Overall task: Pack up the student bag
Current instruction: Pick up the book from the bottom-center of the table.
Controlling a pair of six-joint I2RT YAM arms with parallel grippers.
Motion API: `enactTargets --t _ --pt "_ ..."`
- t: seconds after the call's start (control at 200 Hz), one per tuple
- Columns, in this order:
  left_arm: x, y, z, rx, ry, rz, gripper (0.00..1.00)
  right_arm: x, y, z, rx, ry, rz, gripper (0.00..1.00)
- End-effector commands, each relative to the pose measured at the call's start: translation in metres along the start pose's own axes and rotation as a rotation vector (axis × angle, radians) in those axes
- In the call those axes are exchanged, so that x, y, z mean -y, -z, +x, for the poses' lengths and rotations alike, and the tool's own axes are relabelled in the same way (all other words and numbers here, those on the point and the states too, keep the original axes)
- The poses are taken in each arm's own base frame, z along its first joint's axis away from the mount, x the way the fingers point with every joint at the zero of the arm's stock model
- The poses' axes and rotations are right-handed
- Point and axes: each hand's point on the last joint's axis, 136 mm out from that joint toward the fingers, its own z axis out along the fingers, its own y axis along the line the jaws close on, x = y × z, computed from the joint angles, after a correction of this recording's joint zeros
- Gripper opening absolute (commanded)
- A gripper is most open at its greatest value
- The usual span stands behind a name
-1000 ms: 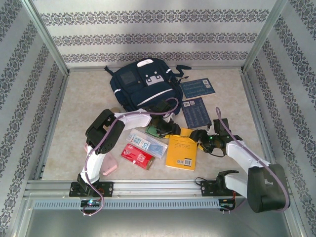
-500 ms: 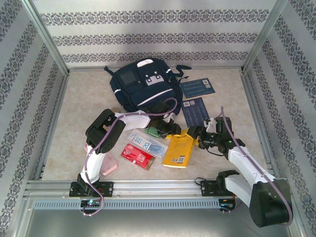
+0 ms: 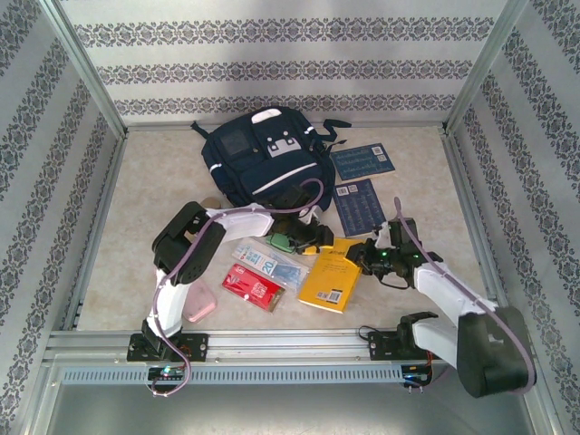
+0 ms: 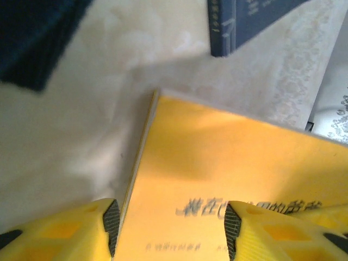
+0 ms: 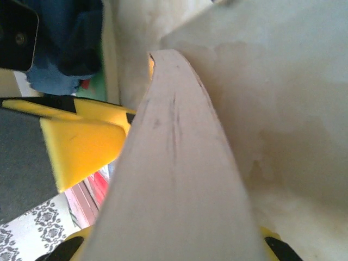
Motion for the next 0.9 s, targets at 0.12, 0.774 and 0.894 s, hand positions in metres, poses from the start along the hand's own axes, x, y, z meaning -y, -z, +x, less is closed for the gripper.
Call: enactTargets --t 0.12,0.774,0.894 --pt "0.033 0.095 -0.001 0.15 -0.161 0.012 0.65 -0.09 0.061 -0.014 0.179 0.25 -0.214 0.0" --pt "0.166 0.207 0.042 0.158 -0.563 0.606 0.99 -0.272 0.159 0.028 0.087 0.656 -0.766 0.0" --pt "0.179 0.222 0.055 0.148 -0.621 0.661 0.9 -0.279 0.161 0.029 0.088 0.667 -0.773 0.0"
